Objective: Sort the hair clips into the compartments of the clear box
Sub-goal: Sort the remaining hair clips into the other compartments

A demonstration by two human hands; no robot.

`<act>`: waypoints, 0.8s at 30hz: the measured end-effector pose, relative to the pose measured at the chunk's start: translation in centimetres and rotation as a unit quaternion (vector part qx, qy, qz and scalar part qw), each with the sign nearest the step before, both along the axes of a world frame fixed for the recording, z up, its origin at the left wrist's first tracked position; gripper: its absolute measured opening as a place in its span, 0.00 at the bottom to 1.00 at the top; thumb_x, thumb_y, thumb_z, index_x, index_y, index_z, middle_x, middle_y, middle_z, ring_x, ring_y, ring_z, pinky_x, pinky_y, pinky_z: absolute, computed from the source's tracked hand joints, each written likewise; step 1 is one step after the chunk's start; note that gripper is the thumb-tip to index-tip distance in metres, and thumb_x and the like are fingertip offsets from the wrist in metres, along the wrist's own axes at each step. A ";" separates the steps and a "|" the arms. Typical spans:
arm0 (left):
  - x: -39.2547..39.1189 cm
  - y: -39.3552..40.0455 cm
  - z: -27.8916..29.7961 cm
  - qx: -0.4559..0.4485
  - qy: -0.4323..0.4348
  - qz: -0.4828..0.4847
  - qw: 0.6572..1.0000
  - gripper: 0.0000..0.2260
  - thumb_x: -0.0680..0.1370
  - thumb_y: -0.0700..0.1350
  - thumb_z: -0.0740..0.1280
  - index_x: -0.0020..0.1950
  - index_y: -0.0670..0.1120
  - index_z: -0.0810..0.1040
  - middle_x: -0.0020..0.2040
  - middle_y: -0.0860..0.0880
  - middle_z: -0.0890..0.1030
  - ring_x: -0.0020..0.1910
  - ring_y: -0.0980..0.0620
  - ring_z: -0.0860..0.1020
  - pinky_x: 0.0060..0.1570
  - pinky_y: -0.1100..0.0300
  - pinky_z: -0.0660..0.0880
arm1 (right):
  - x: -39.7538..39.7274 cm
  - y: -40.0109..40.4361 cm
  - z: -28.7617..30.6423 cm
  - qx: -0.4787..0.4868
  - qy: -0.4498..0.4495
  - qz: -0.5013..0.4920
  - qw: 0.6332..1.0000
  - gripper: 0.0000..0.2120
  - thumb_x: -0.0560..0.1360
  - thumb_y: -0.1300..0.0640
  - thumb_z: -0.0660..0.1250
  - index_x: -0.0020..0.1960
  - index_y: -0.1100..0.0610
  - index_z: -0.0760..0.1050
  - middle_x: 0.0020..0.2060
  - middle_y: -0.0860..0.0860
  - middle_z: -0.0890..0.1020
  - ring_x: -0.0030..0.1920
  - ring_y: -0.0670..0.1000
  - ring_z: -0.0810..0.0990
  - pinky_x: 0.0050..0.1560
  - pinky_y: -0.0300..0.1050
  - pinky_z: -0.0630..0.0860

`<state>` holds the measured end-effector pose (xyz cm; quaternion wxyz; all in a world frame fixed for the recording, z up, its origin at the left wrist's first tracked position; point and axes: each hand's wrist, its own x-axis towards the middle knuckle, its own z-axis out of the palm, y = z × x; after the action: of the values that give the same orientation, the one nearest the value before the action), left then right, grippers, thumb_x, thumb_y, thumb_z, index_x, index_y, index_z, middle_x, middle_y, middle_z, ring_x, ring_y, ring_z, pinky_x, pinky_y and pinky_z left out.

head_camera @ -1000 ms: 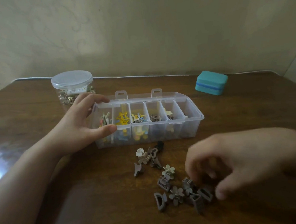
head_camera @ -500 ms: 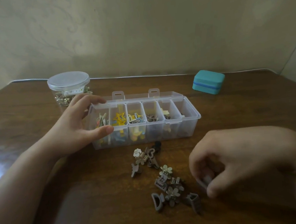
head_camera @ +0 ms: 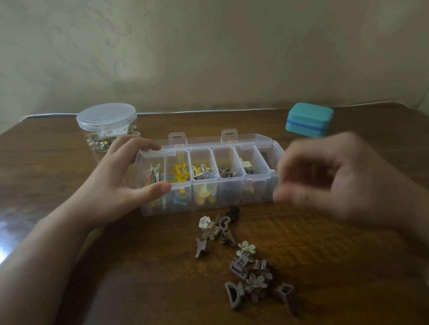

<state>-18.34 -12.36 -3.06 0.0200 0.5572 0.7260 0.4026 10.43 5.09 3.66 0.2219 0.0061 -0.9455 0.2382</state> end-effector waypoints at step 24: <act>0.2 0.1 0.0 0.009 -0.015 0.000 1.000 0.36 0.62 0.74 0.68 0.63 0.56 0.73 0.61 0.59 0.69 0.64 0.61 0.69 0.63 0.58 0.68 | -2.2 2.1 -2.4 0.040 0.197 -0.203 0.958 0.08 0.74 0.49 0.71 0.48 0.53 0.78 0.41 0.41 0.77 0.43 0.46 0.76 0.40 0.41 0.73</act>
<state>-18.15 -12.26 -3.06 0.0262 0.5515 0.7218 0.4175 8.20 7.15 1.26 0.4473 -0.1304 -0.8730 0.1439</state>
